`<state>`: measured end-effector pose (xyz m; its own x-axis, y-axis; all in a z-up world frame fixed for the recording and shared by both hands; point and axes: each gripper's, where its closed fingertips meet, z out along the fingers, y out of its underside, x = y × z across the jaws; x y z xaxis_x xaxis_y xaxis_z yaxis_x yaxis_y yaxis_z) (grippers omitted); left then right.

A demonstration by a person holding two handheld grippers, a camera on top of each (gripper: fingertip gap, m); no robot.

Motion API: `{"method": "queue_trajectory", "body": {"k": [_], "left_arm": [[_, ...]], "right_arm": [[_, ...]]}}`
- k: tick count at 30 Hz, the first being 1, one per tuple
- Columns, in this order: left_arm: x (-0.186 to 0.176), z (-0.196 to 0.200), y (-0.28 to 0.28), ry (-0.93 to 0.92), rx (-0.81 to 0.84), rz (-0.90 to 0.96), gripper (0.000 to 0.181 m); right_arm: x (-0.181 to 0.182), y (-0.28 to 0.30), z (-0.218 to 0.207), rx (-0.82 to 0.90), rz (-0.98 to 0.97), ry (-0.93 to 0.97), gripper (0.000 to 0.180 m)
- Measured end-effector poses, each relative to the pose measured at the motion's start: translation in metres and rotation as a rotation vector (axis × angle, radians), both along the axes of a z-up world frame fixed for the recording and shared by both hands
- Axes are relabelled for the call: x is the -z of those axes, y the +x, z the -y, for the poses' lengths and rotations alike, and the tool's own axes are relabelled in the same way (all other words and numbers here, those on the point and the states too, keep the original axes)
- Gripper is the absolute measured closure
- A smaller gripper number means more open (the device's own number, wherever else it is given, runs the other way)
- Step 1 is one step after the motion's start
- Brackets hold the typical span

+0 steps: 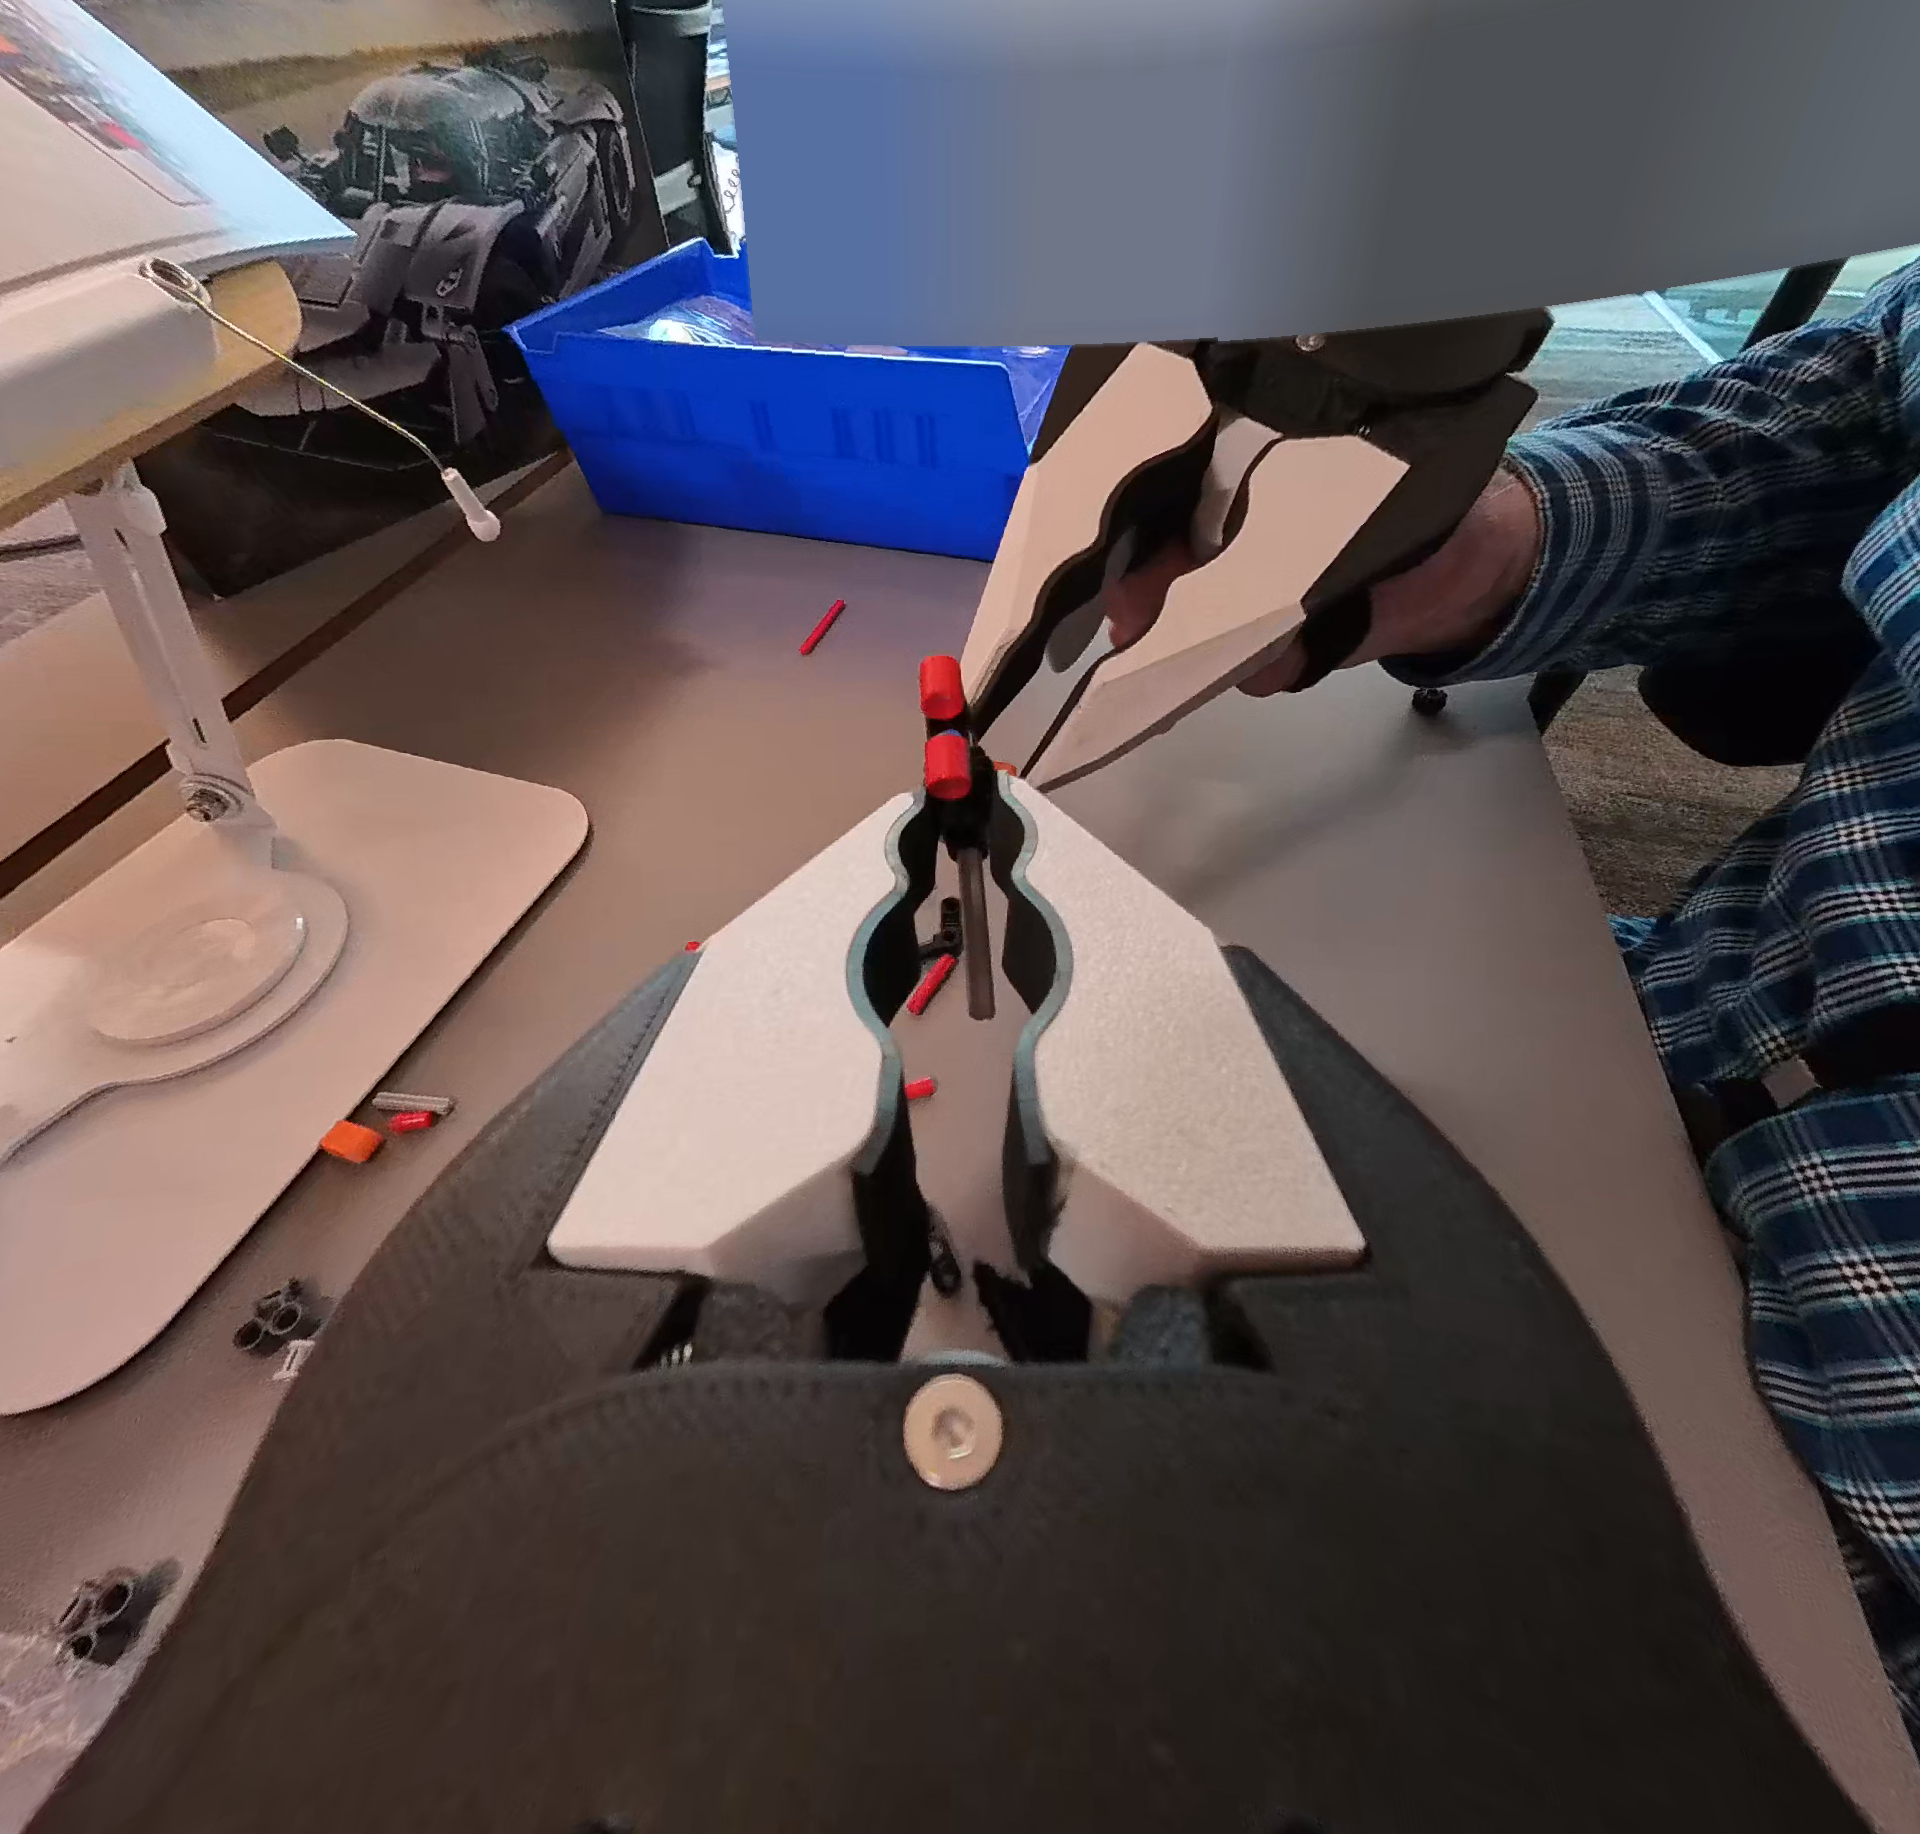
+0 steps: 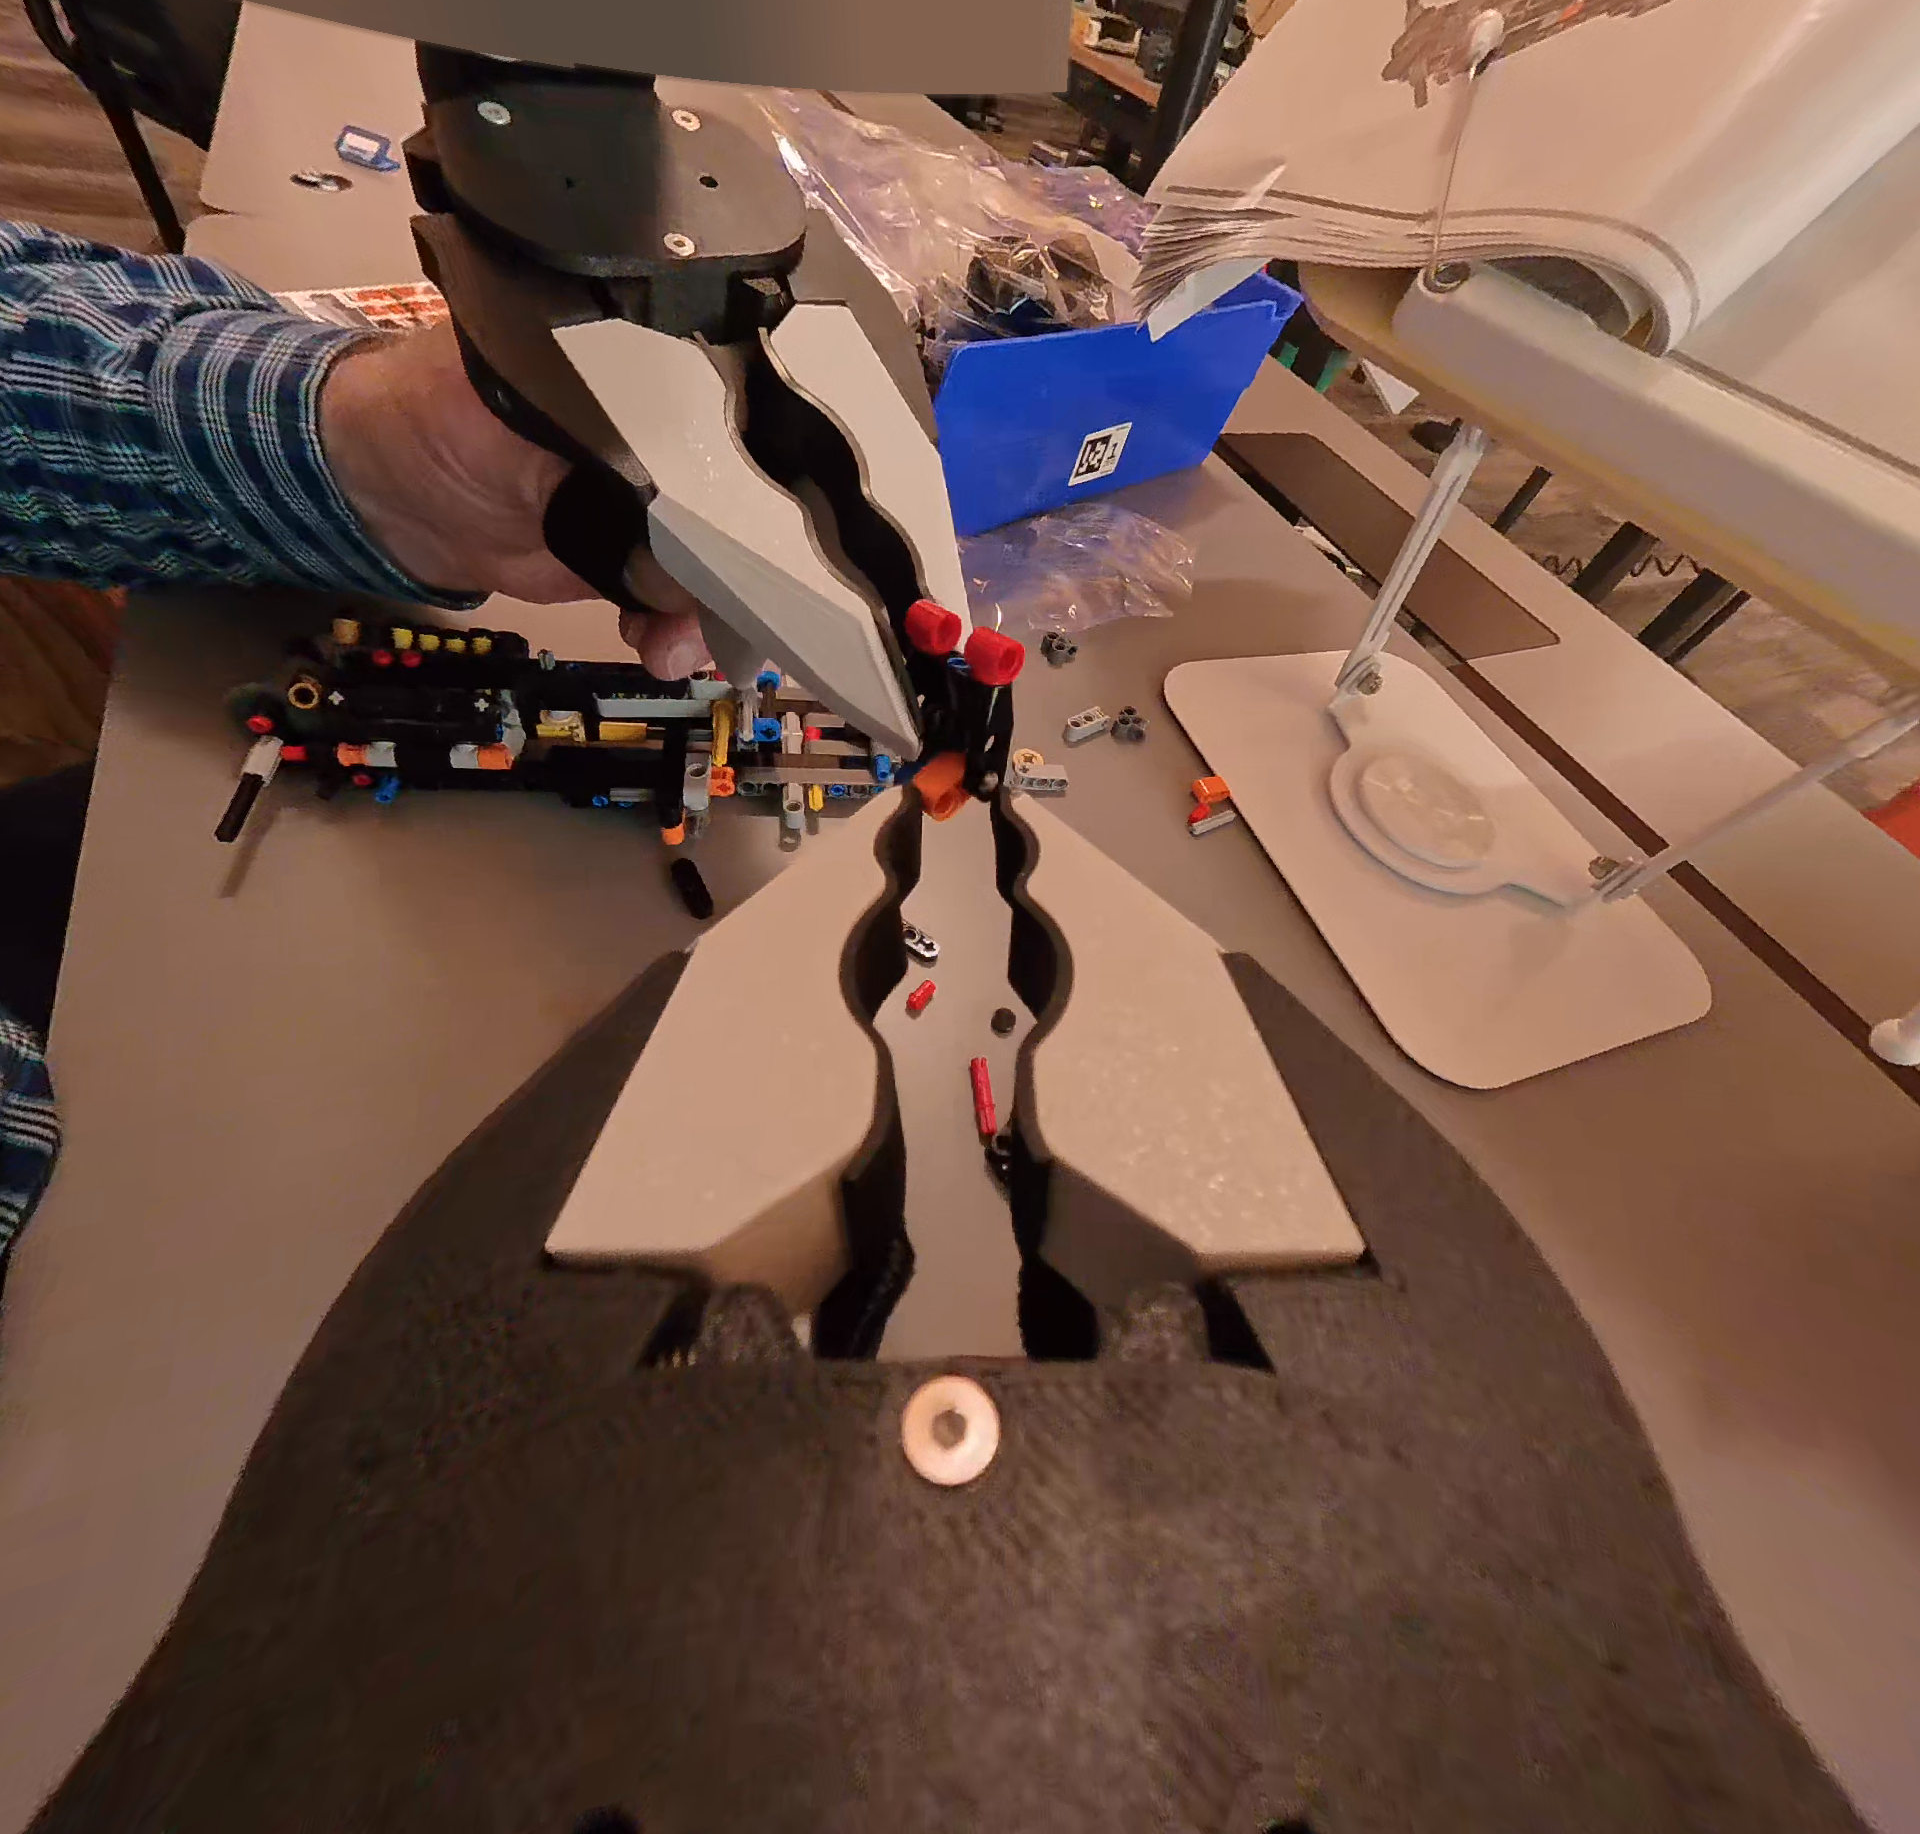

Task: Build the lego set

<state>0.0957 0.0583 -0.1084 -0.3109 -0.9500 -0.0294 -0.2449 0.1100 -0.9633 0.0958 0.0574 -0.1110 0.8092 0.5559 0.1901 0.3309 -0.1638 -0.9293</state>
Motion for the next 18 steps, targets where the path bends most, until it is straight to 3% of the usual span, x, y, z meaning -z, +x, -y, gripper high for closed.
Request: {"method": "queue_trajectory", "body": {"k": [9,18], "left_arm": [[-0.0015,0.001,-0.0007,-0.005,0.004,0.008,0.174],[-0.0062,0.0012,0.0,-0.091,0.011,0.063,0.174]], "right_arm": [[-0.0012,-0.0023,0.0008,-0.008,0.013,0.008,0.169],[-0.0069,-0.0028,0.0017,-0.019,-0.092,0.012,0.169]]}}
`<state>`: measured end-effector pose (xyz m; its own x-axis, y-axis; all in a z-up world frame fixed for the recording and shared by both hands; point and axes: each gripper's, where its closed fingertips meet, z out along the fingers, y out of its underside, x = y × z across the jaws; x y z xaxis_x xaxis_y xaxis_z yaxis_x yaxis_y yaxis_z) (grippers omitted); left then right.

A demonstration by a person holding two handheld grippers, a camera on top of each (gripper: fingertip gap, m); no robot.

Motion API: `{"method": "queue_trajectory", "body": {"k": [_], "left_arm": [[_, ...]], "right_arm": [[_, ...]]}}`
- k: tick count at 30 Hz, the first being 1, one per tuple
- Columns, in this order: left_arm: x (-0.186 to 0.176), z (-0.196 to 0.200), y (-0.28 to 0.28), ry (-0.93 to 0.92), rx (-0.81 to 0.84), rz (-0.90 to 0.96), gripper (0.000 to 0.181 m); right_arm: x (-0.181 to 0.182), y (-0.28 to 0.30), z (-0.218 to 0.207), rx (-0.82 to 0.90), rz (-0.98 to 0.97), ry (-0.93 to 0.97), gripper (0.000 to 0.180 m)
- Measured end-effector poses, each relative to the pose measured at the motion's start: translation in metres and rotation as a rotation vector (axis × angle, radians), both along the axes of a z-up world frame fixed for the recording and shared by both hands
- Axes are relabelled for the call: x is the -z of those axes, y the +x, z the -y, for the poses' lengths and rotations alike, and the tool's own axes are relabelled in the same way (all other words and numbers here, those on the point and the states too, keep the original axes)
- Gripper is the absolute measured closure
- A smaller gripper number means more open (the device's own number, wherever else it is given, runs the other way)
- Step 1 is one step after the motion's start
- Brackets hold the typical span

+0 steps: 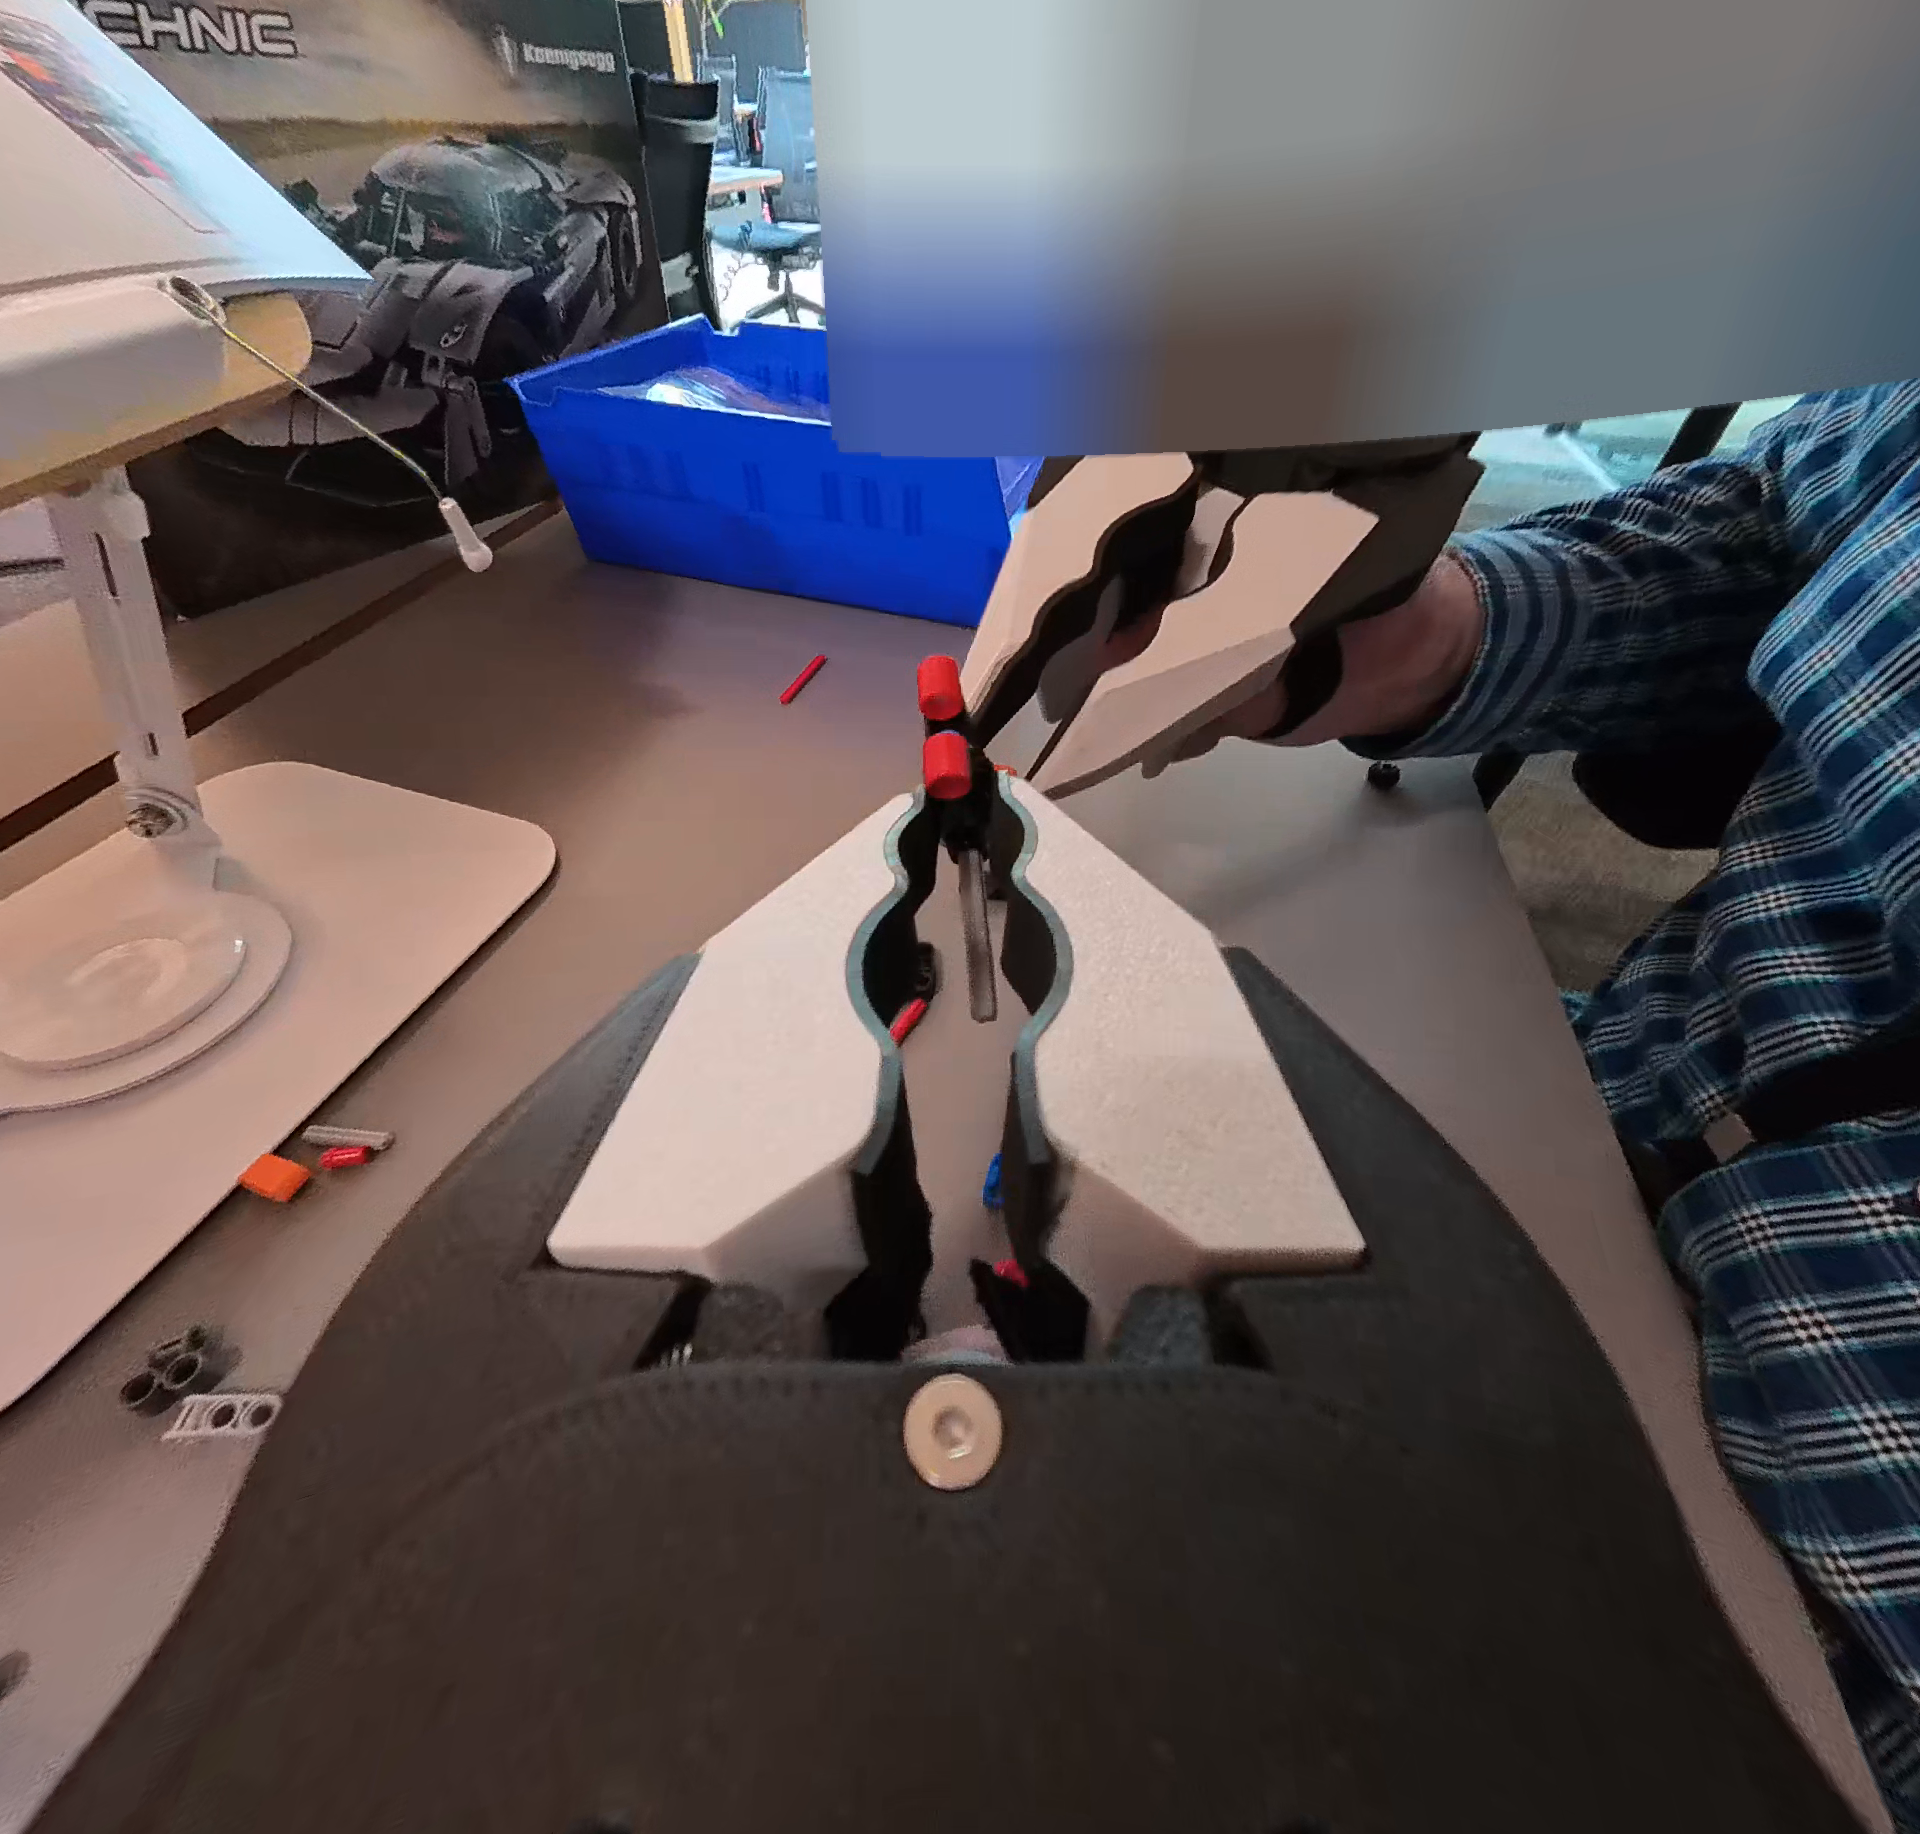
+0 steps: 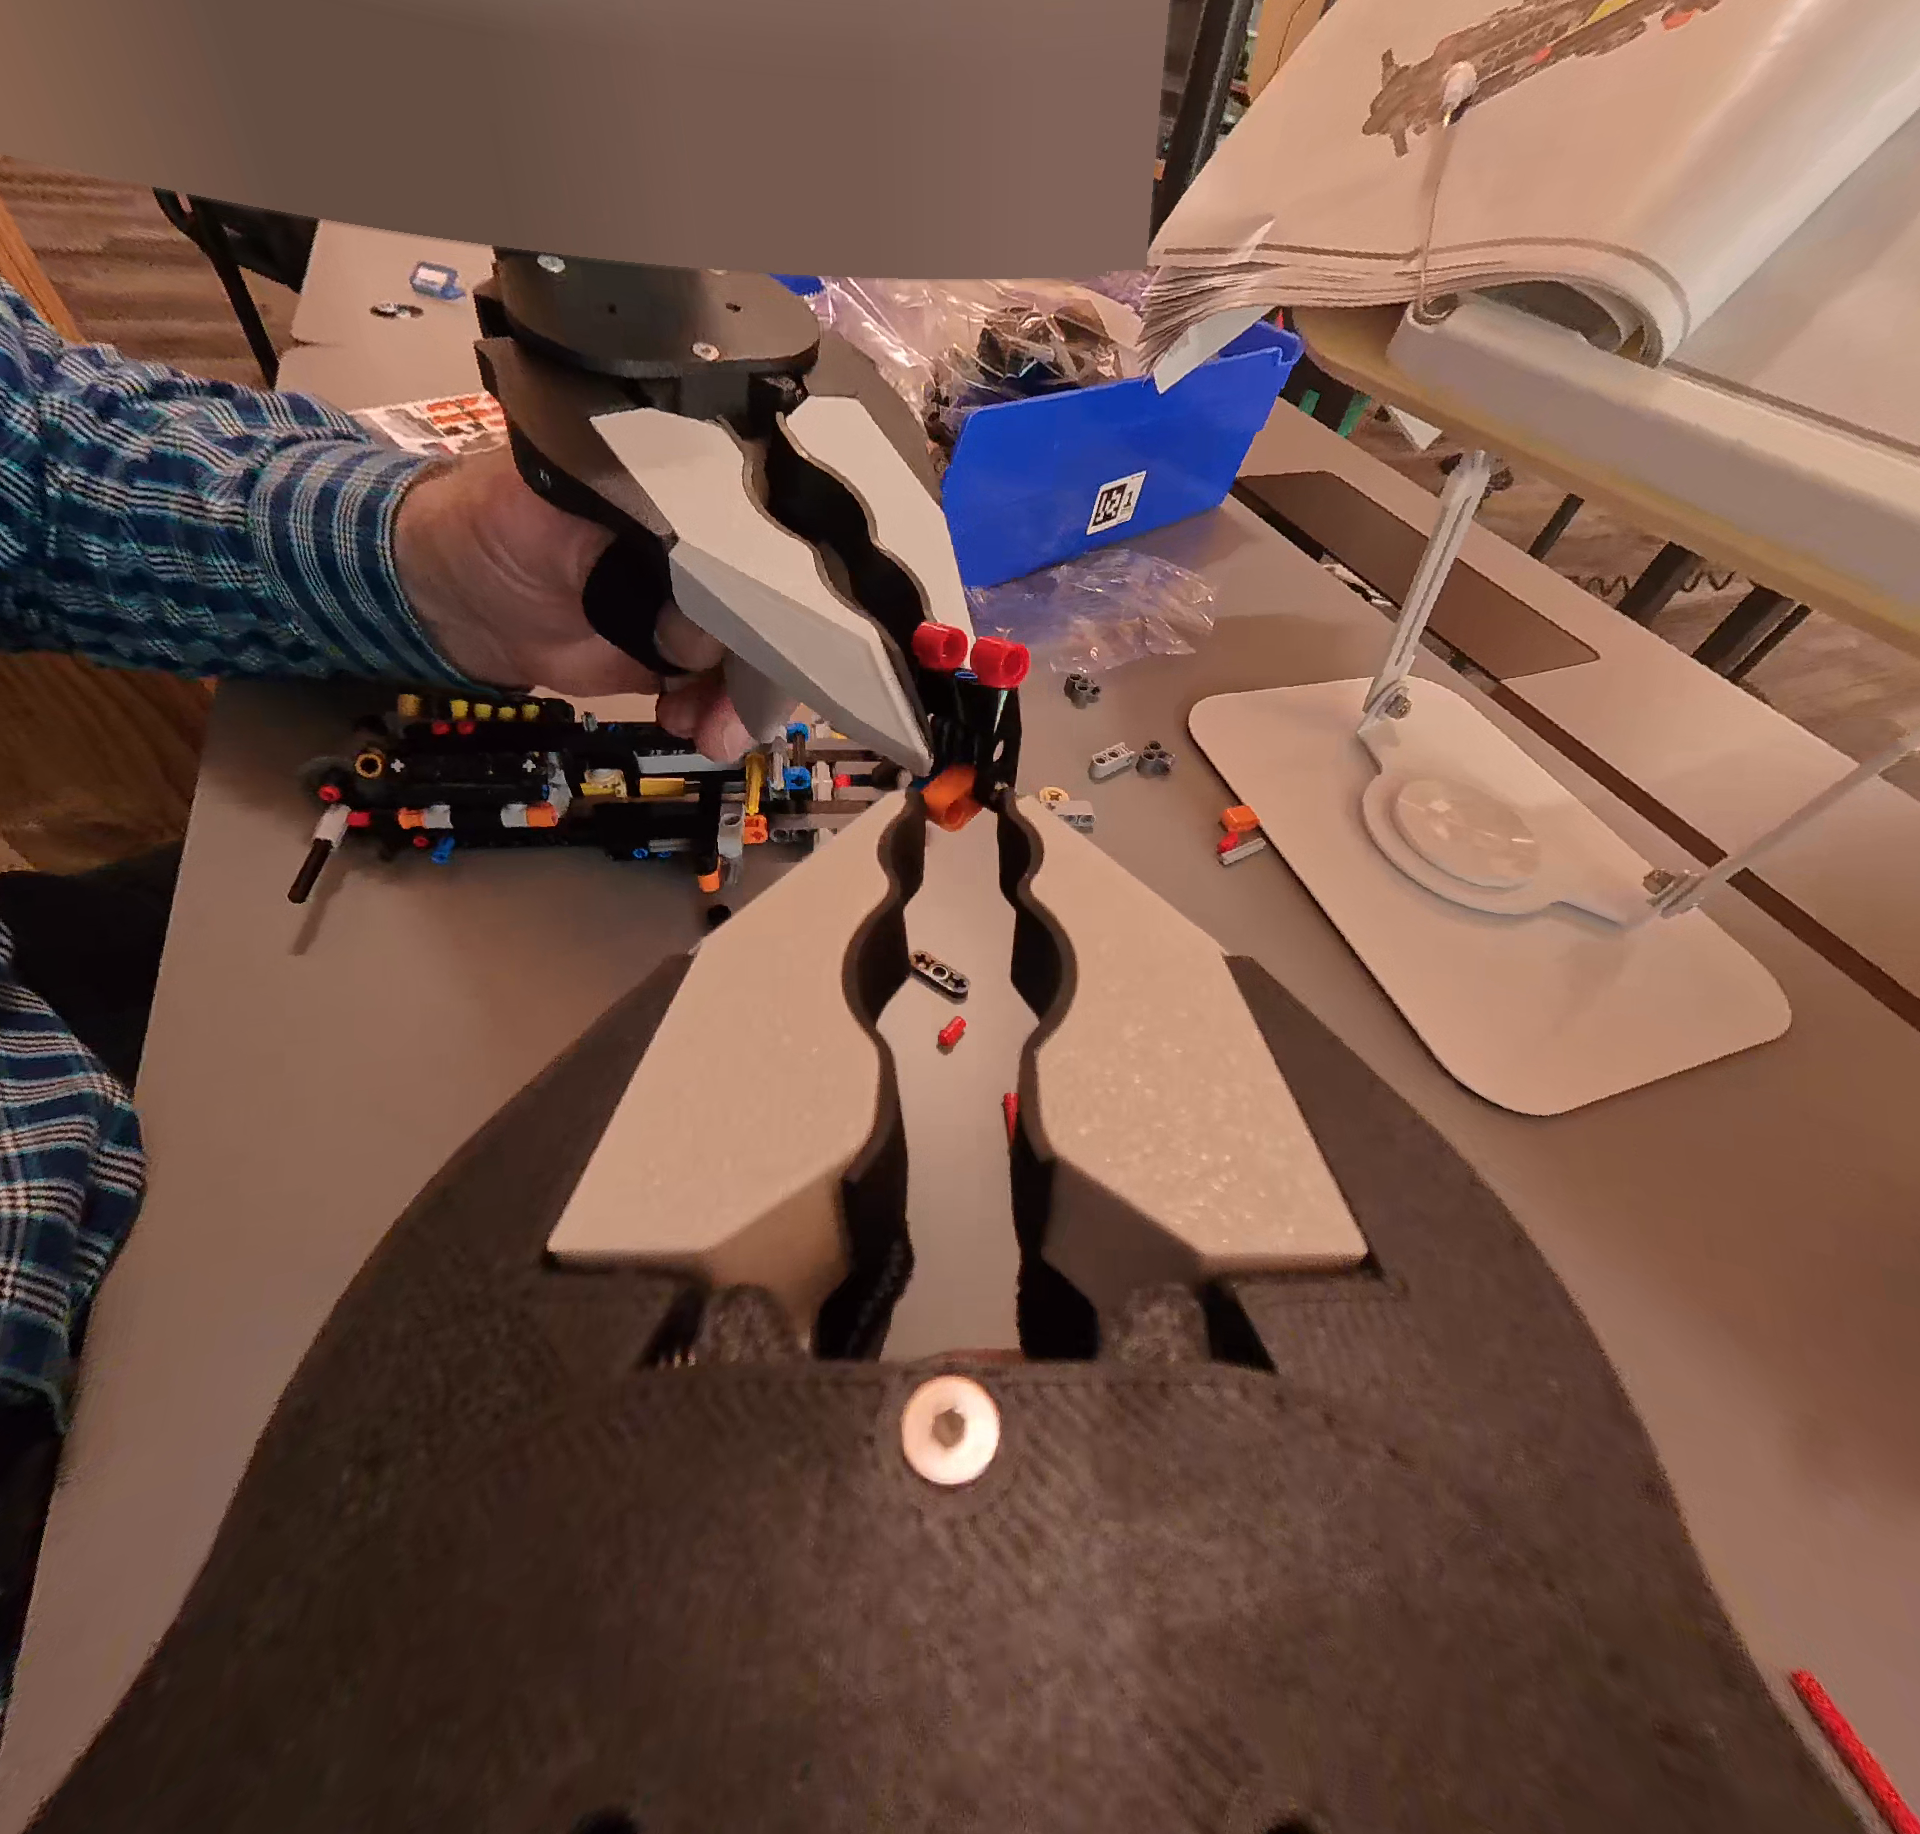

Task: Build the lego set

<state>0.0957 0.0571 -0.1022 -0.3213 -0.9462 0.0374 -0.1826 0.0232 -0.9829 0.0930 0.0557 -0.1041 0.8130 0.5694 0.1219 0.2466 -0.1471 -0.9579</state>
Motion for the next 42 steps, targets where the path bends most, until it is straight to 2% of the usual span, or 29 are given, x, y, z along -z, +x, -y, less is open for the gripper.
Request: {"method": "queue_trajectory", "body": {"k": [7,10,25,36,38,39,40,41,42], "left_arm": [[-0.009,0.001,-0.002,-0.052,0.017,0.055,0.174],[-0.01,0.001,-0.002,-0.031,0.009,0.063,0.174],[-0.022,0.001,-0.006,-0.033,-0.005,0.134,0.174],[-0.025,0.0,-0.006,-0.014,-0.025,0.158,0.174],[-0.031,0.005,-0.007,-0.022,-0.004,0.179,0.172],[-0.029,0.009,-0.002,-0.003,-0.008,0.159,0.172],[-0.01,0.015,0.007,0.067,-0.018,0.089,0.172],[-0.002,0.021,0.009,0.041,0.001,0.057,0.173],[-0.013,0.017,0.006,0.011,-0.016,0.1,0.173]], "right_arm": [[-0.007,-0.002,0.001,-0.004,0.001,0.029,0.169],[-0.006,-0.003,0.001,-0.002,0.026,0.038,0.169],[-0.02,-0.01,0.002,0.012,-0.089,0.077,0.17],[-0.023,-0.014,0.0,0.017,-0.065,0.096,0.17],[-0.021,-0.025,0.002,-0.037,-0.081,0.08,0.174],[-0.017,-0.046,0.01,-0.135,-0.061,0.08,0.18],[-0.013,-0.079,0.019,-0.216,-0.027,0.073,0.18],[-0.012,-0.093,0.023,-0.224,0.022,0.123,0.18],[-0.016,-0.085,0.022,-0.212,0.012,0.131,0.18]]}}
